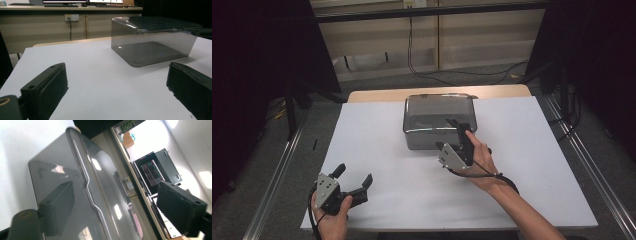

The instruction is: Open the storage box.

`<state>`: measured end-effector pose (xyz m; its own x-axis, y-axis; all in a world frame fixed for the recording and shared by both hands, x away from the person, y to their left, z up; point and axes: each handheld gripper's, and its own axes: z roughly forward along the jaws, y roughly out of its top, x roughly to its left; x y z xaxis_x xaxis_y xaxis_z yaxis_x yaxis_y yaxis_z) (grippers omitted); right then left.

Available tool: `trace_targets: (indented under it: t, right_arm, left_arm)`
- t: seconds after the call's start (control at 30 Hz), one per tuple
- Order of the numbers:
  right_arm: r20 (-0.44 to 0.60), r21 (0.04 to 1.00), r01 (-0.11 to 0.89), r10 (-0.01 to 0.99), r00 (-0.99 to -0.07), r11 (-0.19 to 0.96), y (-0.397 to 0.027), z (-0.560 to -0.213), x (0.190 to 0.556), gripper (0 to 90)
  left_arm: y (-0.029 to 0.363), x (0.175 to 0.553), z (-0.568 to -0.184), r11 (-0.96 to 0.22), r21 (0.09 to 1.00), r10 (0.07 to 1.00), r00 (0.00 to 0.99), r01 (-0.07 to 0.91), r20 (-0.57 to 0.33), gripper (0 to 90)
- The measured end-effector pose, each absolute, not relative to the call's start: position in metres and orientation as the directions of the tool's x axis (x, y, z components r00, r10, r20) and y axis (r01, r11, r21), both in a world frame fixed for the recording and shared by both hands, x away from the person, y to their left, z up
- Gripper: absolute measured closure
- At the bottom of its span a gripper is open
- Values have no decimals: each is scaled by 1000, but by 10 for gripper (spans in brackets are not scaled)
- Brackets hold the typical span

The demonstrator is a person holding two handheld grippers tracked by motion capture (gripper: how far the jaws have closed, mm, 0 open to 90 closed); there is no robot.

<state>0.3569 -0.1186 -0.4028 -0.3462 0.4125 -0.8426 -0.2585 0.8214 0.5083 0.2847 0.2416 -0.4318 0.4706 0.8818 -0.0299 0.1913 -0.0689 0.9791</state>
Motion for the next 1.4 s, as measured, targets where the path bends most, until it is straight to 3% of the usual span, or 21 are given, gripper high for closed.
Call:
trace_targets:
  t: [0.2, 0.47, 0.63, 0.73, 1.4]
  right_arm:
    - [-901, 387, -264, 302, -311, 884, -112, -410, 360, 278]
    - [-942, 268, -280, 190, -277, 922, -106, -416, 360, 367]
    - [-960, 182, -281, 108, -258, 942, -100, -422, 359, 485]
    - [-959, 169, -264, 96, -266, 950, -99, -425, 362, 555]
    - [-946, 206, -224, 135, -293, 953, -97, -427, 364, 760]
  left_arm:
    - [241, 285, -432, -75, 978, 880, 474, 194, -27, 32]
    - [241, 286, -432, -76, 978, 880, 474, 196, -27, 32]
    - [242, 286, -433, -74, 977, 881, 473, 200, -30, 32]
    - [241, 285, -432, -79, 977, 879, 475, 198, -25, 32]
    - [241, 287, -434, -81, 975, 880, 474, 205, -27, 32]
